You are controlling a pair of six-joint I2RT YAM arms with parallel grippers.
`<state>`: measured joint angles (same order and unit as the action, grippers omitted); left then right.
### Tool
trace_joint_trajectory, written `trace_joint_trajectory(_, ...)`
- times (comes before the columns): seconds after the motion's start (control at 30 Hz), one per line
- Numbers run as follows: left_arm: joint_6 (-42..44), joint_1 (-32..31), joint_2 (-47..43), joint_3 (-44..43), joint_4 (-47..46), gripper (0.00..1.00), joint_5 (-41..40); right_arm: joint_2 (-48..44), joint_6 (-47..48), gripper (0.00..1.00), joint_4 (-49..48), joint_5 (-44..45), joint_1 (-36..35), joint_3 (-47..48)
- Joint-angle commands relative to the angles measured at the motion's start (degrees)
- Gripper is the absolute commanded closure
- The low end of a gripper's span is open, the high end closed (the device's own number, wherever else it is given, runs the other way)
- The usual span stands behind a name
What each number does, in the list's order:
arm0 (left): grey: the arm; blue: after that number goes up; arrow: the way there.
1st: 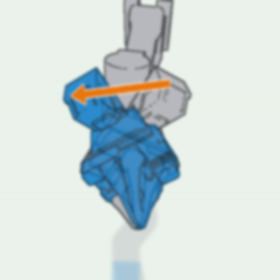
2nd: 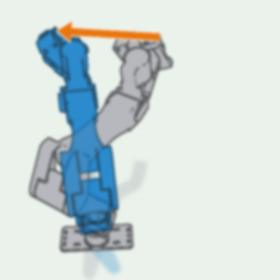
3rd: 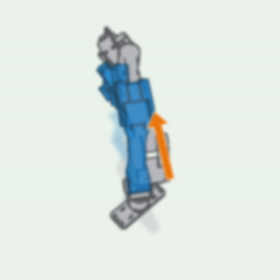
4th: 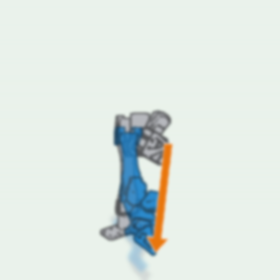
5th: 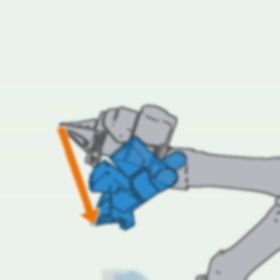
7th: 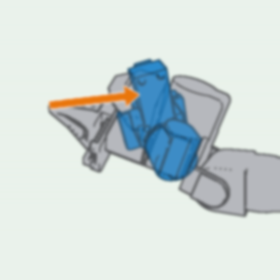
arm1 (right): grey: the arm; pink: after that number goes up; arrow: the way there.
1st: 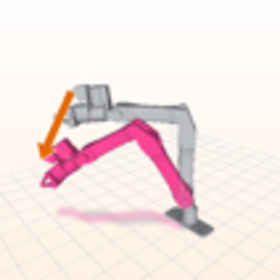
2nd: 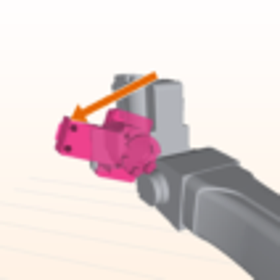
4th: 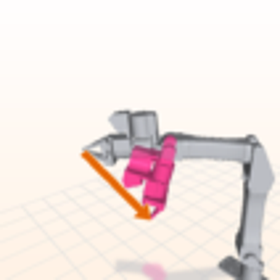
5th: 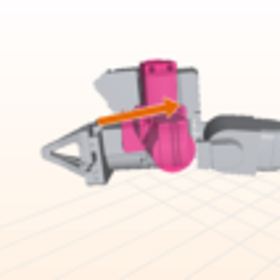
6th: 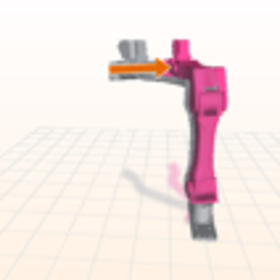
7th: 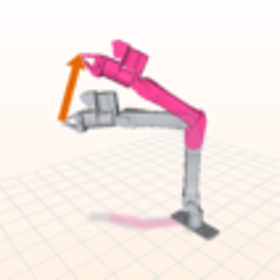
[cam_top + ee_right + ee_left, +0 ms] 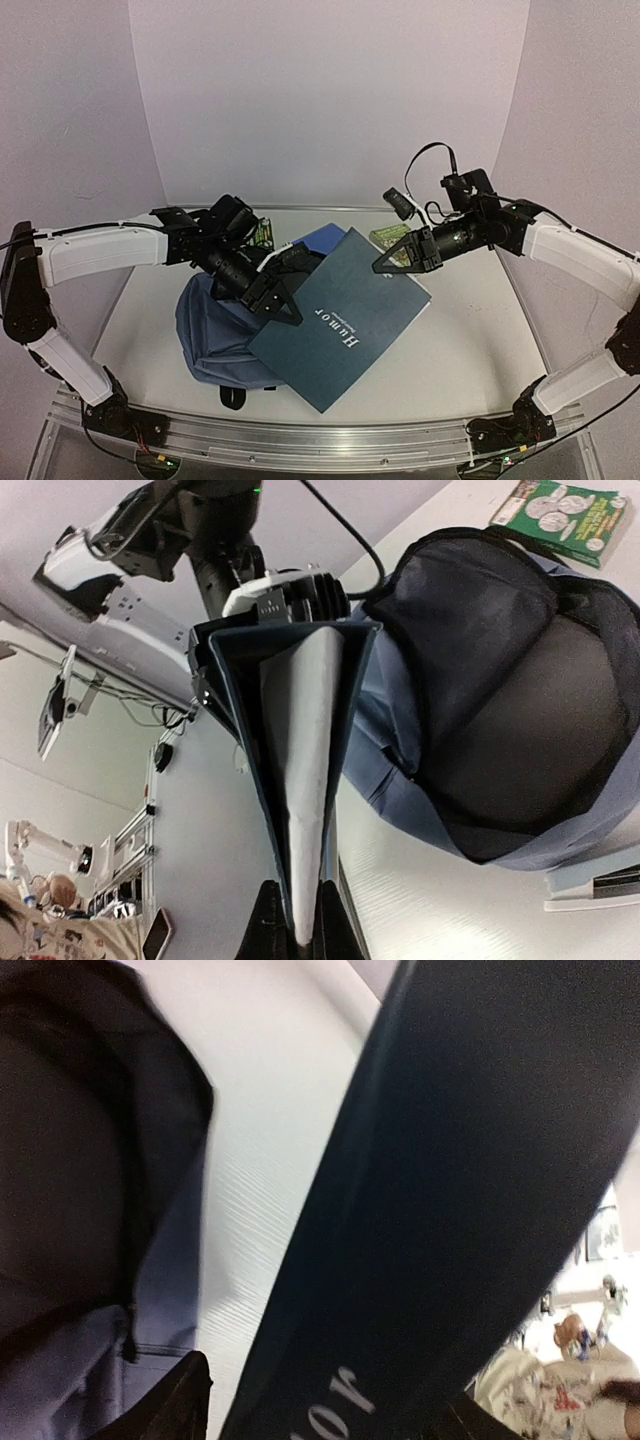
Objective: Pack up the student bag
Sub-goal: Pick up the book from the center of the board, then place the book in the student bag.
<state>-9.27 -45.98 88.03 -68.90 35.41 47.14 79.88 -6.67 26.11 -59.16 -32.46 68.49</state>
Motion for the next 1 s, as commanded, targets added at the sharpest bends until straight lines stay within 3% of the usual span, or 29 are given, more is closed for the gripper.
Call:
trace_joint_trajectory(0.0,-9.2,6.9,-7.0,2.5,-9.5,0.26,-13.3,-1.0,-12.4,1.0,-12.6,10.0,-0.1,-2.4)
trace_joint_trajectory(0.13,-16.2,13.7,-13.1,6.6,-11.1,0.06,-23.8,-1.8,-20.2,1.0,-17.9,15.8,0.8,-1.7)
trace_joint_trajectory(0.2,-18.5,16.3,-15.5,8.5,-10.7,0.01,-27.9,-2.4,-23.7,1.0,-18.5,19.2,2.0,-1.1)
trace_joint_trajectory(0.37,-21.6,21.7,-16.0,12.1,-8.8,0.0,-30.8,-4.4,-31.5,1.0,-18.7,24.6,7.0,-1.8)
trace_joint_trajectory(0.73,-25.7,22.8,-8.7,17.0,-13.1,0.01,-23.7,-6.3,-34.6,1.0,-18.7,27.9,7.9,-5.5)
trace_joint_trajectory(0.8,-26.0,22.8,-8.2,17.5,-16.2,0.06,-19.6,-6.4,-35.0,1.0,-18.7,28.0,7.9,-5.8)
trace_joint_trajectory(0.87,-26.5,22.8,-7.7,18.0,-18.9,0.24,-16.1,-6.5,-35.5,1.0,-18.7,28.3,7.9,-6.2)
trace_joint_trajectory(0.97,-26.2,22.8,-6.9,17.3,-19.8,0.74,-12.6,-6.7,-37.0,1.0,-18.8,29.2,7.9,-6.8)
